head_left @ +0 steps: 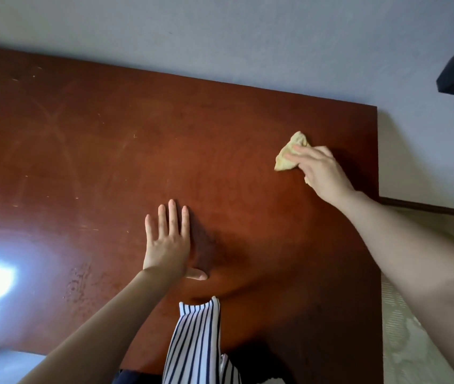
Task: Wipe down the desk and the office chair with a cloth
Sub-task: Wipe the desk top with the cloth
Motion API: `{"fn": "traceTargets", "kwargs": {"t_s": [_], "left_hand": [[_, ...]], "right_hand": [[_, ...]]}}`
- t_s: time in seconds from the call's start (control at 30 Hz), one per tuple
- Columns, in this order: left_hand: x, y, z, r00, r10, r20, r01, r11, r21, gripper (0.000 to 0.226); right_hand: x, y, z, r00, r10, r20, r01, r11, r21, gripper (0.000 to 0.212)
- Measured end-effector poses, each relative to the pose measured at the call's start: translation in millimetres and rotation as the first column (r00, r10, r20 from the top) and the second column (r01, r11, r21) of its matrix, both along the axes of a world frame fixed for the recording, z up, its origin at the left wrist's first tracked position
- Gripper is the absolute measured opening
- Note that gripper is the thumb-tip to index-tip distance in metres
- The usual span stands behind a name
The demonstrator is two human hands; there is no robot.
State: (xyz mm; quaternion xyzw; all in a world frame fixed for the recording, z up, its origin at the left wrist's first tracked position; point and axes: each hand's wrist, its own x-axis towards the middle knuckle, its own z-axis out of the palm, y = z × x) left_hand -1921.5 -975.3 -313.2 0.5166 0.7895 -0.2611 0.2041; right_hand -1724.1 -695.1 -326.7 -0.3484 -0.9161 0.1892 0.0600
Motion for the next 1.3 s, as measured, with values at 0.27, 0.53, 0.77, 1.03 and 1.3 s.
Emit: {"fn": "traceTargets", "kwargs": {"t_s": [0.27, 0.53, 0.77, 1.03, 1.3], "left_hand": [[-3.7, 2.5, -1.5, 1.000, 0.009, 0.009, -0.009, 1.000, 0.023, 0.146], [-7.9, 2.7, -0.9, 1.000, -0.001, -0.011, 0.001, 1.000, 0.005, 0.149], [-12.2, 3.2, 10.2, 1.000, -0.013, -0.020, 0.013, 1.000, -0.003, 0.139], [20.6, -29.1, 9.2, 0.999, -0.019, 0.051, 0.019, 1.000, -0.004, 0.136], [51.1, -86.7, 6.0, 0.996, 0.067, 0.057, -0.069, 0.997, 0.035, 0.137]], "right_hand": [[-90.4, -15.9, -12.7, 0.865, -0.500, -0.051, 0.502, 0.864, 0.034, 0.043], [-62.9, -128.3, -14.0, 0.970, 0.043, -0.239, -0.007, 0.989, 0.149, 0.037], [10.2, -197.6, -14.4, 0.931, 0.300, -0.209, -0.282, 0.953, 0.109, 0.034], [120.0, -180.9, -12.4, 0.747, 0.664, -0.012, -0.654, 0.739, 0.162, 0.044], [108.1, -86.6, -1.5, 0.758, 0.651, 0.043, -0.649, 0.746, 0.149, 0.063]]}}
